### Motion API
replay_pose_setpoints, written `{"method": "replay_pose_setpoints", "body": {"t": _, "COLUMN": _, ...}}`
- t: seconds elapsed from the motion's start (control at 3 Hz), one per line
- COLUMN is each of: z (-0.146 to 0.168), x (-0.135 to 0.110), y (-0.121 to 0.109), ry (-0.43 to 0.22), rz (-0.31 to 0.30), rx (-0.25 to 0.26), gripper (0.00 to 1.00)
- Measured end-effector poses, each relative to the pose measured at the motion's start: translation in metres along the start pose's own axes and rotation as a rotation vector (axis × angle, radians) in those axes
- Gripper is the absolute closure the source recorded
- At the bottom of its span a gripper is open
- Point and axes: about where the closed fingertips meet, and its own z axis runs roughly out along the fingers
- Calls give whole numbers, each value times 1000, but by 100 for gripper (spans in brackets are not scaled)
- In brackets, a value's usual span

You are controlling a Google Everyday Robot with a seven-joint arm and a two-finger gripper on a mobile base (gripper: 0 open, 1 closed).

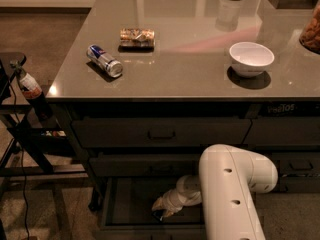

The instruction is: Place rxbar blueberry into bottom drawer

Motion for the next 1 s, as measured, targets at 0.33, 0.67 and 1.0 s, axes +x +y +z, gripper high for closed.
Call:
{"method": "replay_pose_setpoints", "body": {"t": 0.33, "z": 0, "x": 0, "y": 0, "ry": 0, "rz": 0, "rx": 0, "gripper": 58}}
{"method": "replay_pose_setpoints", "body": {"t": 0.67, "z": 0, "x": 0, "y": 0, "ry": 0, "rz": 0, "rx": 0, "gripper": 35}}
{"method": "replay_pose_setpoints", "body": {"t": 1.0, "z": 0, "x": 0, "y": 0, "ry": 0, "rz": 0, "rx": 0, "gripper": 11}}
